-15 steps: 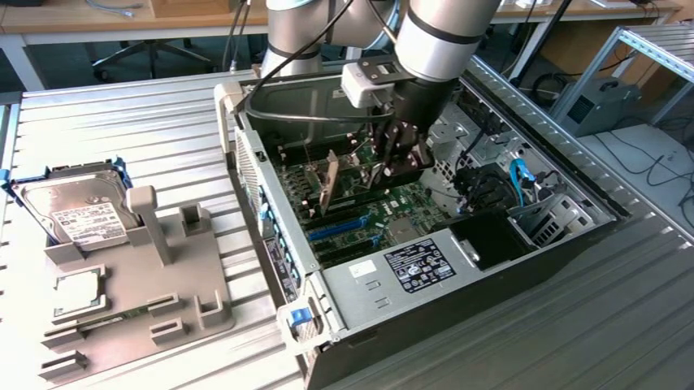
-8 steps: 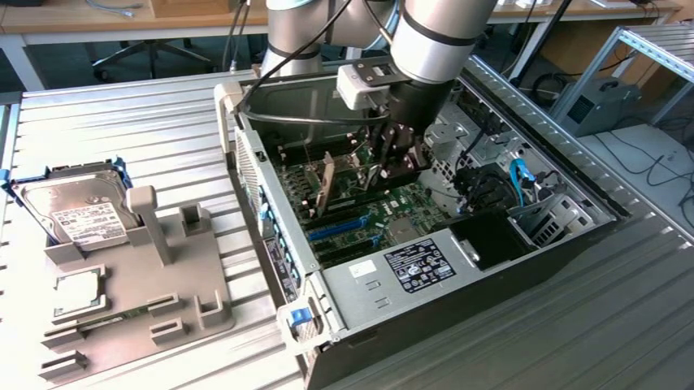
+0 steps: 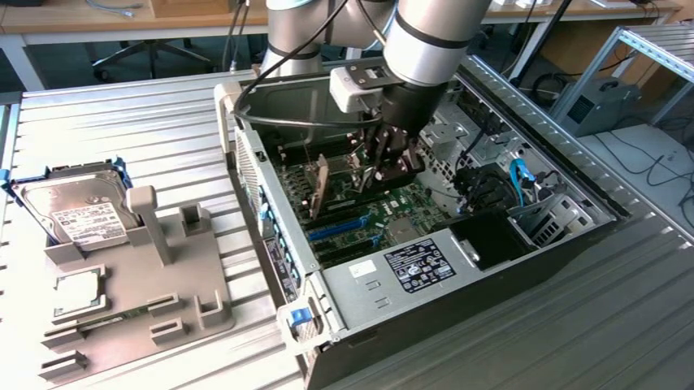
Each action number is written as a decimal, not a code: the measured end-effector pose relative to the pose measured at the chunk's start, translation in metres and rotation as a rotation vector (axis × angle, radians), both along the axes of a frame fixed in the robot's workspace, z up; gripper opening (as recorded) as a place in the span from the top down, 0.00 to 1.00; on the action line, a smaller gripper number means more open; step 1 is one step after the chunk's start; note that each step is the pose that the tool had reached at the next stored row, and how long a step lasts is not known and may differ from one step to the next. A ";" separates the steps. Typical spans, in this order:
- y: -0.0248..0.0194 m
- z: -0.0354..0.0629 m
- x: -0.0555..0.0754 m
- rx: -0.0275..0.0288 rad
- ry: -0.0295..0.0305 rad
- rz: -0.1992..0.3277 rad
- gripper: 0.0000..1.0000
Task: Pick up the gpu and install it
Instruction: 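Insert the gpu into the slot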
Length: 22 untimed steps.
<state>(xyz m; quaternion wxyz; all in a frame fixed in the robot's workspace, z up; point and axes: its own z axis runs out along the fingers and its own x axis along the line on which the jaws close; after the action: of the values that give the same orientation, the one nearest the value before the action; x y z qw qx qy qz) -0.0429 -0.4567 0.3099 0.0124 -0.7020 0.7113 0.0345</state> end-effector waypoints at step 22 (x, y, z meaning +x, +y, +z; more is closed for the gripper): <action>-0.0098 -0.0028 -0.011 -0.0001 0.0001 0.000 0.73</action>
<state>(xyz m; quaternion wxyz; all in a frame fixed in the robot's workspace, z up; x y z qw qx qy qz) -0.0541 -0.4665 0.3071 0.0123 -0.7020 0.7112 0.0345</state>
